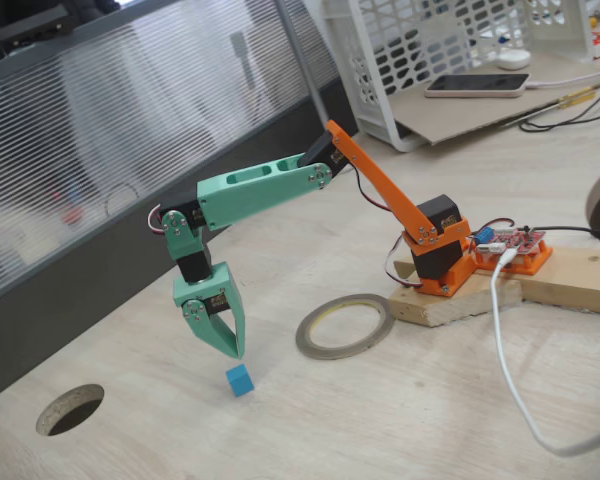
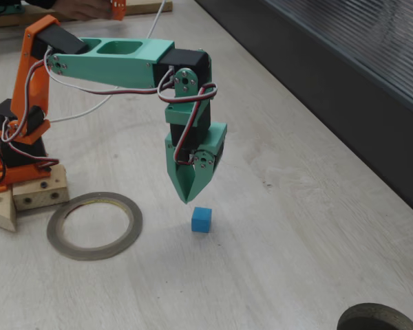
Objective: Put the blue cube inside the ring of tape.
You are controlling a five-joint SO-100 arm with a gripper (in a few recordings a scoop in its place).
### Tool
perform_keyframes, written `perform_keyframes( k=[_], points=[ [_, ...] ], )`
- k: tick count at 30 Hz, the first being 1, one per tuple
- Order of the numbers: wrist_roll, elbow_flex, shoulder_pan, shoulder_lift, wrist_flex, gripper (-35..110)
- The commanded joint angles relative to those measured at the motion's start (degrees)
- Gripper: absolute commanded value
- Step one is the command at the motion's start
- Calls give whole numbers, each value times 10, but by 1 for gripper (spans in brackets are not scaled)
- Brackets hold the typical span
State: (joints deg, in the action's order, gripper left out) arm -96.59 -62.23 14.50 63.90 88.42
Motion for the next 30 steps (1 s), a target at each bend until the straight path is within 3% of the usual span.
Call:
perform_keyframes(
  k=[1, 15, 23, 30],
  points=[
    [-10, 8, 13, 13, 2, 0],
    [-8, 8, 9, 17, 8, 4],
    [-11, -5, 8, 17, 17, 40],
    [-11, -47, 8, 18, 120, 68]
  ],
)
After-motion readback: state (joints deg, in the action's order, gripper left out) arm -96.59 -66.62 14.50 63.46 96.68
